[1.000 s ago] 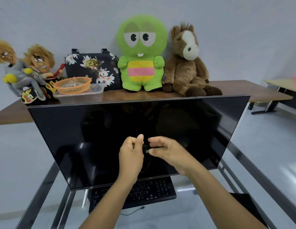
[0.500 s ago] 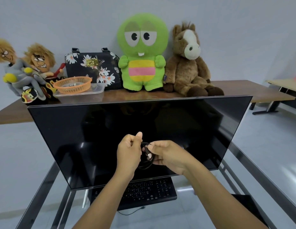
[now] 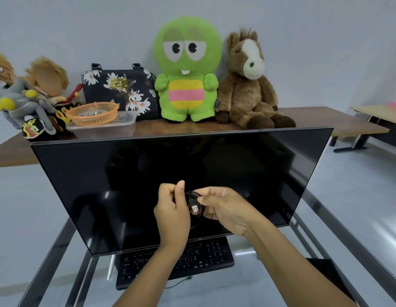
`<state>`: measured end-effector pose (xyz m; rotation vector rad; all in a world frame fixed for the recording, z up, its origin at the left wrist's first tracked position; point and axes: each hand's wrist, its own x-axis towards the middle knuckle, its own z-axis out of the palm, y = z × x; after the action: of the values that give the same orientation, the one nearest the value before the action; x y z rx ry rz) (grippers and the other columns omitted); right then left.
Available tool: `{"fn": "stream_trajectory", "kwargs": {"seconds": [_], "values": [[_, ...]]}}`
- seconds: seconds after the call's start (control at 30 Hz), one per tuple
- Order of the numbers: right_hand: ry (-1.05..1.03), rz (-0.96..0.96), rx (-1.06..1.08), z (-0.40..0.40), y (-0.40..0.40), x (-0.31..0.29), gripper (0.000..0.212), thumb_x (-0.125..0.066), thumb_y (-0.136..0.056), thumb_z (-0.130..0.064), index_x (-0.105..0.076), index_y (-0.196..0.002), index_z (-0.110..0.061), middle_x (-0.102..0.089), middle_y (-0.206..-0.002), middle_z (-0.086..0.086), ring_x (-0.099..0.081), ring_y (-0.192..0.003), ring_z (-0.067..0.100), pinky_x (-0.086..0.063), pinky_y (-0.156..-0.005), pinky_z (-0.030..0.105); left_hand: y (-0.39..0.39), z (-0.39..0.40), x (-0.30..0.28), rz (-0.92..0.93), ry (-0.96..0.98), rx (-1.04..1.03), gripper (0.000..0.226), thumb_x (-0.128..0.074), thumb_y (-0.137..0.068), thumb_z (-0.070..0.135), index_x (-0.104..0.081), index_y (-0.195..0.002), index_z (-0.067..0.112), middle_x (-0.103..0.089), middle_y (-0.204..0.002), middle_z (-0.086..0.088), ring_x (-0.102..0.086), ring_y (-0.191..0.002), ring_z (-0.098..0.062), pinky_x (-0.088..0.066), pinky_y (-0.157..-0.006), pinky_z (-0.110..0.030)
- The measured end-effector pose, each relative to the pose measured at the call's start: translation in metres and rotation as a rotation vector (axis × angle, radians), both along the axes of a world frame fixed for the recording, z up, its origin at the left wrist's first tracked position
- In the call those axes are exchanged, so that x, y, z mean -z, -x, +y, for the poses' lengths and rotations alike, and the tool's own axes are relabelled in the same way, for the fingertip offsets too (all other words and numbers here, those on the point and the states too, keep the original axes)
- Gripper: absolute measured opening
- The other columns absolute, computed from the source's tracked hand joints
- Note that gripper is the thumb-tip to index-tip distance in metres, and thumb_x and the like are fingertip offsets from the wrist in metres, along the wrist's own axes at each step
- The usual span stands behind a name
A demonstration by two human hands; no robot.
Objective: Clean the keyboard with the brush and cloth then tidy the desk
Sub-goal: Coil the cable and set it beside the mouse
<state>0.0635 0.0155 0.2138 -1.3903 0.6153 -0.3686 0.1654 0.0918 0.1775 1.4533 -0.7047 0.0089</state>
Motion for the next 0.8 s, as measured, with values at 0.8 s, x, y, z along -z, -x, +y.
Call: {"fn": "stream_trajectory", "kwargs": {"seconds": [0.8], "values": [[0.275,0.116,0.212,-0.021,0.056,0.018,0.014,-0.058,-0.094,-0.019,-0.070,-0.101,-0.019,-0.075,-0.091,0.001,-0.068,-0.087,0.010,-0.050,-0.081,0.026,0.027,-0.013,0.011,0.135,-0.250,0.531,0.011,-0.061,-0.093,0.018,-0.069,-0.093,0.026,-0.070,-0.082,0.007,-0.064,-0.078,-0.003,-0.047,-0.065,-0.012]]}}
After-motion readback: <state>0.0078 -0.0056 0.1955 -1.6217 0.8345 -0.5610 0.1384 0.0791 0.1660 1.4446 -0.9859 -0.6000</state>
